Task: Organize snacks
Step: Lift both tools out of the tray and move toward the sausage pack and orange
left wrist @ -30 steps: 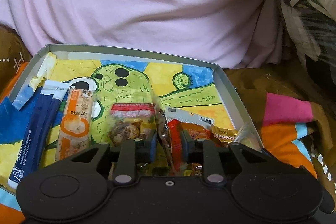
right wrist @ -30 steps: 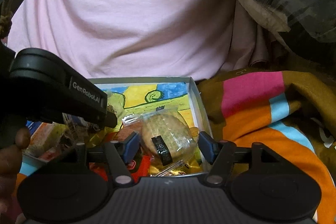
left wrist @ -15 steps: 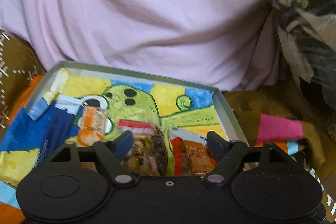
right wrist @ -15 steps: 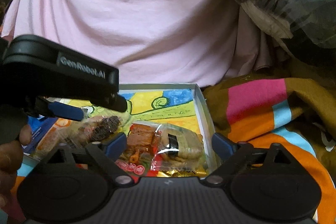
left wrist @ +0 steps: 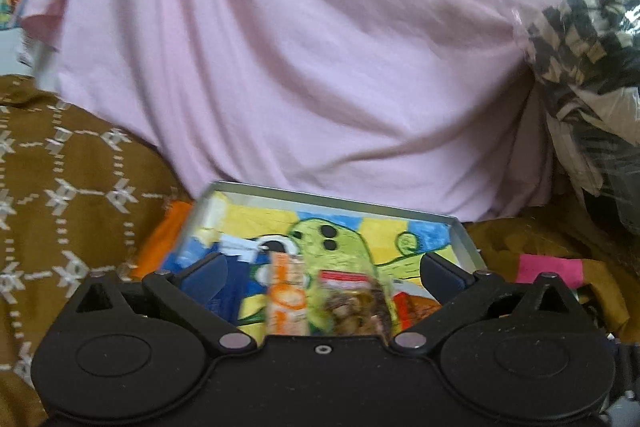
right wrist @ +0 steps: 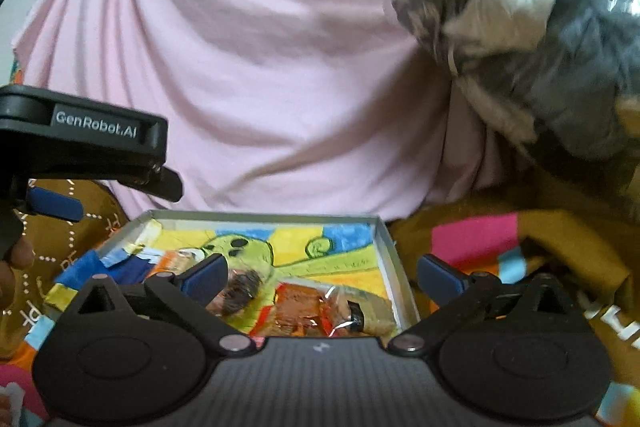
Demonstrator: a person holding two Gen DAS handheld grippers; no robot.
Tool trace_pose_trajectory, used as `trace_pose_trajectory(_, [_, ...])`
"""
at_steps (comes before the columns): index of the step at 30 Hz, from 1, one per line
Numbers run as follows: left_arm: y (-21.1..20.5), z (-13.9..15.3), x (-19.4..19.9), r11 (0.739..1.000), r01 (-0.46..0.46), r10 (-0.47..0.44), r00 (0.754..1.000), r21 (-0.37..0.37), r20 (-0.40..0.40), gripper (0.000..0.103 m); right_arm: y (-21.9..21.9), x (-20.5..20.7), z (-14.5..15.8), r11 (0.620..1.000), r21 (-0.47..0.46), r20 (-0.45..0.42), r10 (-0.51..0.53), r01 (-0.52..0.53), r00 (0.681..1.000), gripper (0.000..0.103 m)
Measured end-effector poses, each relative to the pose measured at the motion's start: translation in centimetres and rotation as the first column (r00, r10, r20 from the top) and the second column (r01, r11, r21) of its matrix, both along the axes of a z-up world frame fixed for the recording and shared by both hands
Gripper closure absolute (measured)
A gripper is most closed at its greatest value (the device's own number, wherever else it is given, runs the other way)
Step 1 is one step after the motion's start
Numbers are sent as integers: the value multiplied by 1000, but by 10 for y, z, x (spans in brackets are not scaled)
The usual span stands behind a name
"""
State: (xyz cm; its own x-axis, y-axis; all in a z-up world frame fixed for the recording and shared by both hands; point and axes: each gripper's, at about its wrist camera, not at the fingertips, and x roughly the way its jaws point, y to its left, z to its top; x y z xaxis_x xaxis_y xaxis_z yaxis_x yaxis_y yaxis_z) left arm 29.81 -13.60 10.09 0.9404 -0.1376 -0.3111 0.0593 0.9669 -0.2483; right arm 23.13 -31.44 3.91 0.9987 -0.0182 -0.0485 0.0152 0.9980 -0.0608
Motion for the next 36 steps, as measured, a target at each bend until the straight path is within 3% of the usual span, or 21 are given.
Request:
trace_pose_trajectory(8, [36,0,-52,998,-60,60,998,2,-13,1,16,-52,7,999,17,70,40,-42,997,0])
trace_pose_trajectory(20, [83,-23,-113,994,-102,105,993,46,-56,1,39,-107,0,994,42,14,105,-106,994,0])
trace_pose_trajectory(29, [110,-61,-135,992,-96,107,984,81,-145,1,65,-129,-13,988,-23,-118,152,-156,981,0])
trace_pose_trajectory(36, [122,-90,-141,992,-72,96,966,103,-242,1,94,-137,-29,969,-102,-241,194,-224,951,0])
